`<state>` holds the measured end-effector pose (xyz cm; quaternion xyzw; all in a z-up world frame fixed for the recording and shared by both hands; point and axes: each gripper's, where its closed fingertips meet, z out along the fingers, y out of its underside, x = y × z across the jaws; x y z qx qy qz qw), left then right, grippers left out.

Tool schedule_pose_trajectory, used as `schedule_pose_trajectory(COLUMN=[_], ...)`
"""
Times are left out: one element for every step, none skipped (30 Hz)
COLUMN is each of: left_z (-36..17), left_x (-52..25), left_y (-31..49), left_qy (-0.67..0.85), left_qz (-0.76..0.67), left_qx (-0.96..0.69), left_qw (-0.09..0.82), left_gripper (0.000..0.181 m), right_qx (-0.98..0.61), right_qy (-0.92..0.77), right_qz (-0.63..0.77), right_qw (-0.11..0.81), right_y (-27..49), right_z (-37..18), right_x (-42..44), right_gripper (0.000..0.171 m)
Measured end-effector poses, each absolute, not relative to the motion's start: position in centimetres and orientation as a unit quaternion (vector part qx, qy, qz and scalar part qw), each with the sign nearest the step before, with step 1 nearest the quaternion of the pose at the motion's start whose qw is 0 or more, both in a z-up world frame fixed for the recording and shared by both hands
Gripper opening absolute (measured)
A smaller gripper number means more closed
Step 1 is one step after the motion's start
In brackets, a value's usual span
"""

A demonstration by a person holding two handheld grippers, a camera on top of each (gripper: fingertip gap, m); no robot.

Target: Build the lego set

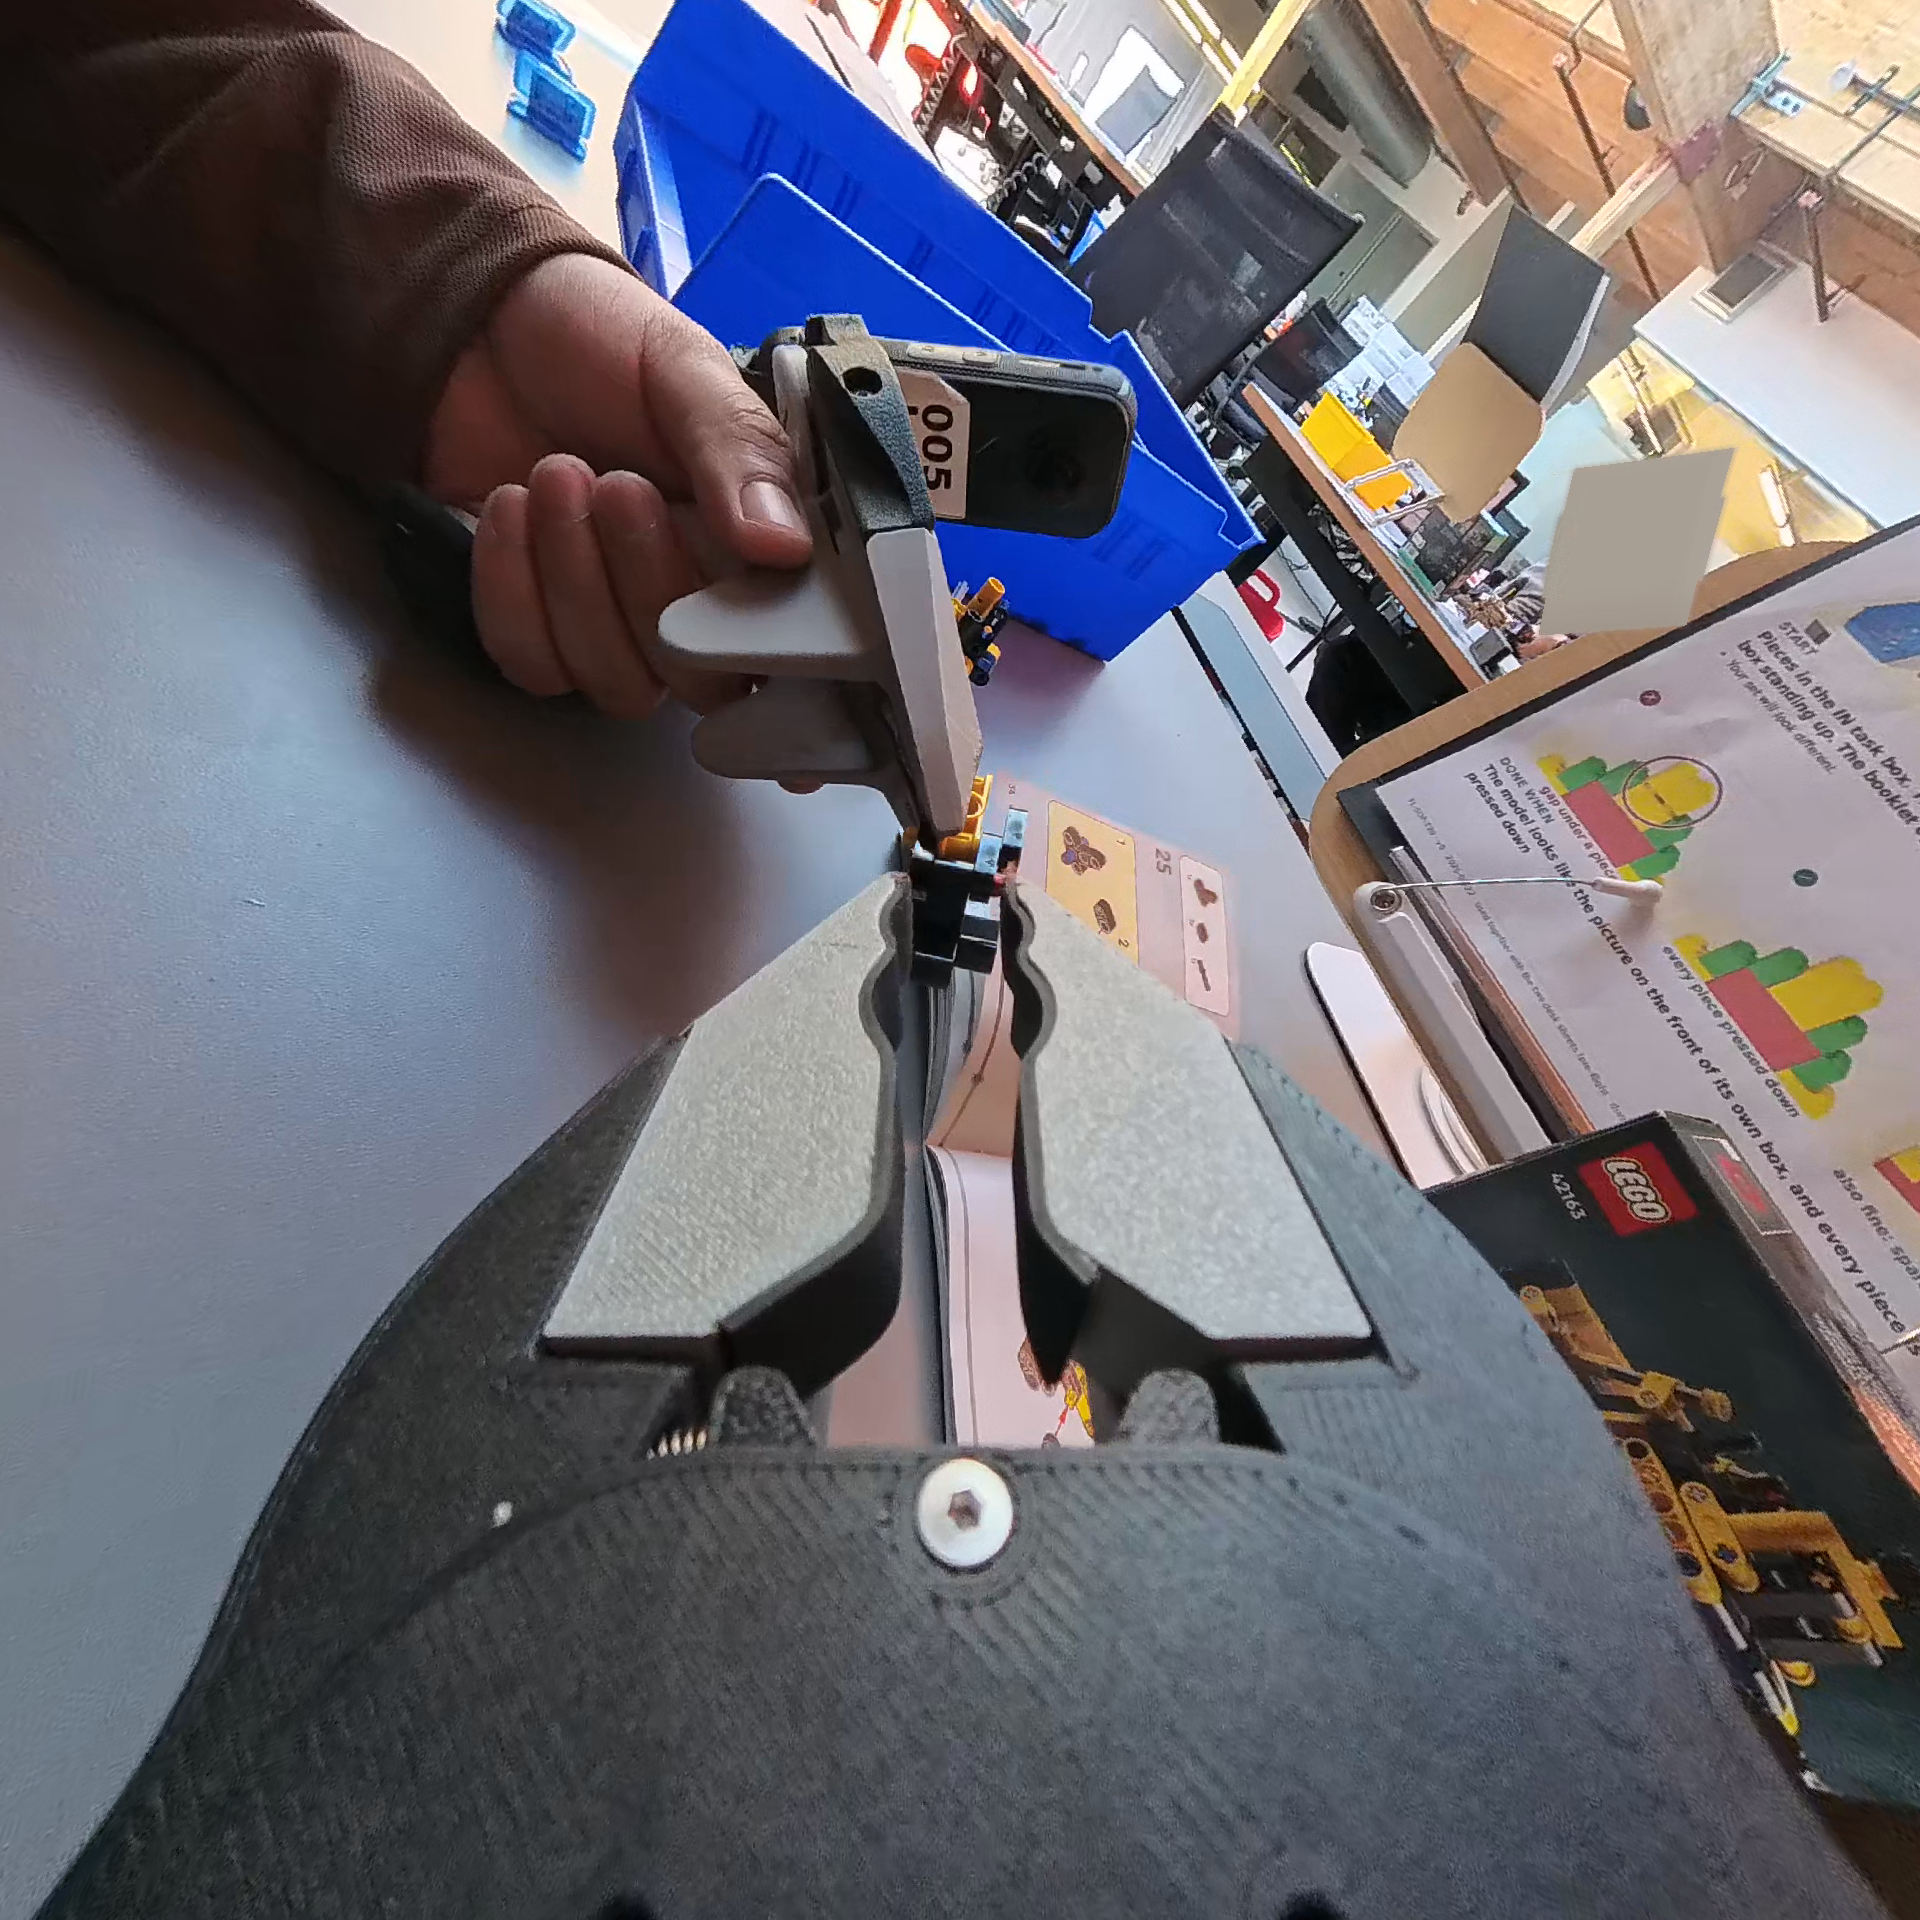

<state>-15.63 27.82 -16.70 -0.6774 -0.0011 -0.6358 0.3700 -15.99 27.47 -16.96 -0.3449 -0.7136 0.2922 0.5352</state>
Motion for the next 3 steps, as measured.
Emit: schedule_pose_trajectory(left_z=[-16.71,-16.74,-16.78], left_x=[-15.65,-15.66,-15.69], left_y=[27.85,27.87,27.91], left_qy=[-0.003,-0.004,-0.005], left_qz=[-0.637,-0.636,-0.635], left_qx=[-0.677,-0.678,-0.678], left_qw=[0.369,0.369,0.370], left_gripper=[0.005,0.005,0.005], right_qx=[-0.346,-0.349,-0.352], right_qy=[-0.714,-0.714,-0.714], right_qz=[0.293,0.294,0.296], right_qw=[0.534,0.531,0.528], right_y=[27.49,27.53,27.57], right_z=[-16.97,-17.01,-17.04], right_x=[-16.00,-16.01,-16.04], right_gripper=[0.013,0.013,0.013])
